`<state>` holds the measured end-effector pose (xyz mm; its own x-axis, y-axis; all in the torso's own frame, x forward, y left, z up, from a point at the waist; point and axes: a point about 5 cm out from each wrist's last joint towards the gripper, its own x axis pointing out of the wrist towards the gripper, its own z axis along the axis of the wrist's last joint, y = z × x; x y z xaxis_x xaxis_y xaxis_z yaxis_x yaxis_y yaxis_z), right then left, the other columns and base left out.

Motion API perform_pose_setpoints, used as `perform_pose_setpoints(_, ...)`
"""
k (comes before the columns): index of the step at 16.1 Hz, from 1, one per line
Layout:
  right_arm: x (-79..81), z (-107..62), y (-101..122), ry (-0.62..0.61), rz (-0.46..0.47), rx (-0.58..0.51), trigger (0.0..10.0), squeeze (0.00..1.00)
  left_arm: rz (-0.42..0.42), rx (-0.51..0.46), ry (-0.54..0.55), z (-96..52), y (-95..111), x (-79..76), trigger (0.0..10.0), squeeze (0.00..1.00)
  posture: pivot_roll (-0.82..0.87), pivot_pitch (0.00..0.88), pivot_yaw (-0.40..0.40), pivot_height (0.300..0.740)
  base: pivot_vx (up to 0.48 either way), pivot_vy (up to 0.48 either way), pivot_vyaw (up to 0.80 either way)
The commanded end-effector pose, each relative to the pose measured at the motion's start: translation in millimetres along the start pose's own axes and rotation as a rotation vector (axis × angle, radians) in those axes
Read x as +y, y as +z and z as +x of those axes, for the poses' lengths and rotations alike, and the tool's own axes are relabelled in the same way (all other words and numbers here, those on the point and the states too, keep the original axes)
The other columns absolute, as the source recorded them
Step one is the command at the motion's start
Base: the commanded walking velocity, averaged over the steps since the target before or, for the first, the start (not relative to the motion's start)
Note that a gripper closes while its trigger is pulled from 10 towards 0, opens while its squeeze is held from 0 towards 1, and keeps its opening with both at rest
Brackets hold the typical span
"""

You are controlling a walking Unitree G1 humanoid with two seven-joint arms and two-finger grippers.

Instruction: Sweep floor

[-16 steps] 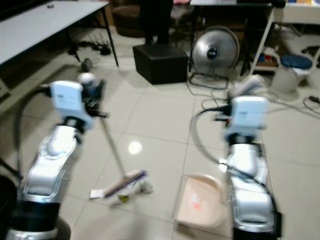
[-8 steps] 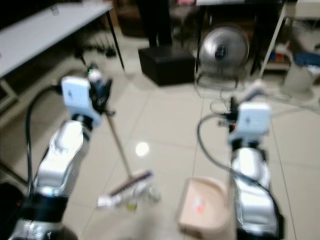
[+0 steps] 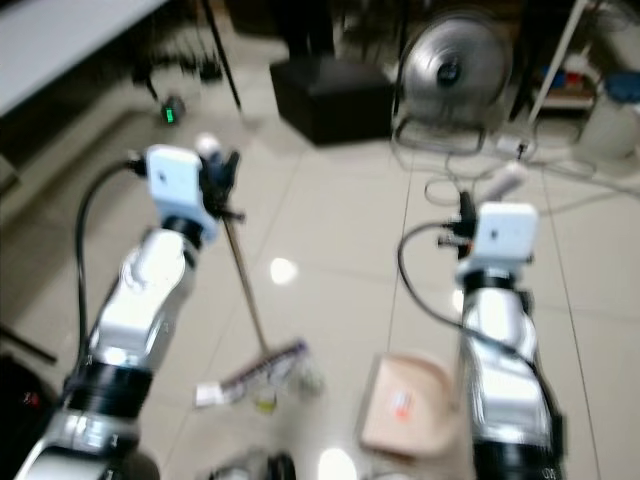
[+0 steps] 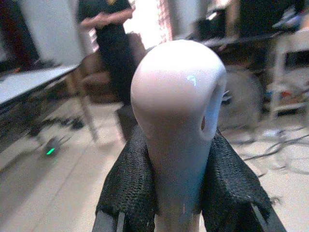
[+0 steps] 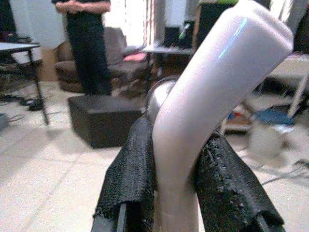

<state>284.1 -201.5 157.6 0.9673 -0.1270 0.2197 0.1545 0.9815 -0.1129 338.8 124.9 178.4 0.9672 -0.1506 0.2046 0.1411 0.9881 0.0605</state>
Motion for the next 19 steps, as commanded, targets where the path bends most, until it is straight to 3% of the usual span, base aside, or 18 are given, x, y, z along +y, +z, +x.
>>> perform_pose_setpoints(1,-0.8,2.0,2,-0.005,0.021,-0.033,10.0,0.0,0.011,-0.03,0.019,3.2,4,0.7,10.0,0.0,0.02,0.232,0.147,0.74,0.0,0.0,0.0)
perform_pose_setpoints(4,-0.8,4.9,-10,0.023,-0.022,-0.04,10.0,0.0,-0.038,-0.111,0.067,9.7,7,-3.6,10.0,0.0,0.07,0.301,0.173,0.74,0.0,0.0,0.0)
perform_pose_setpoints(6,1.1,2.9,-10,0.03,-0.03,-0.062,10.0,0.0,-0.054,-0.119,0.103,9.7,5,-0.6,10.0,0.0,0.09,0.32,0.194,0.74,0.0,0.0,0.0)
perform_pose_setpoints(9,2.8,13.0,-5,0.049,-0.056,-0.127,10.0,0.0,-0.077,-0.145,0.161,19.4,2,3.8,10.0,0.0,0.08,0.343,0.21,0.74,0.0,0.0,0.0)
perform_pose_setpoints(14,7.3,23.2,-4,0.056,-0.117,-0.215,10.0,0.0,-0.104,-0.208,0.159,33.6,9,-8.9,10.0,0.0,0.12,0.378,0.227,0.74,0.0,0.0,0.0)
perform_pose_setpoints(19,27.7,27.1,-8,0.083,-0.129,-0.303,10.0,0.0,-0.09,-0.257,0.156,45.4,18,-17.8,10.0,0.0,0.15,0.385,0.265,0.74,0.0,0.0,0.0)
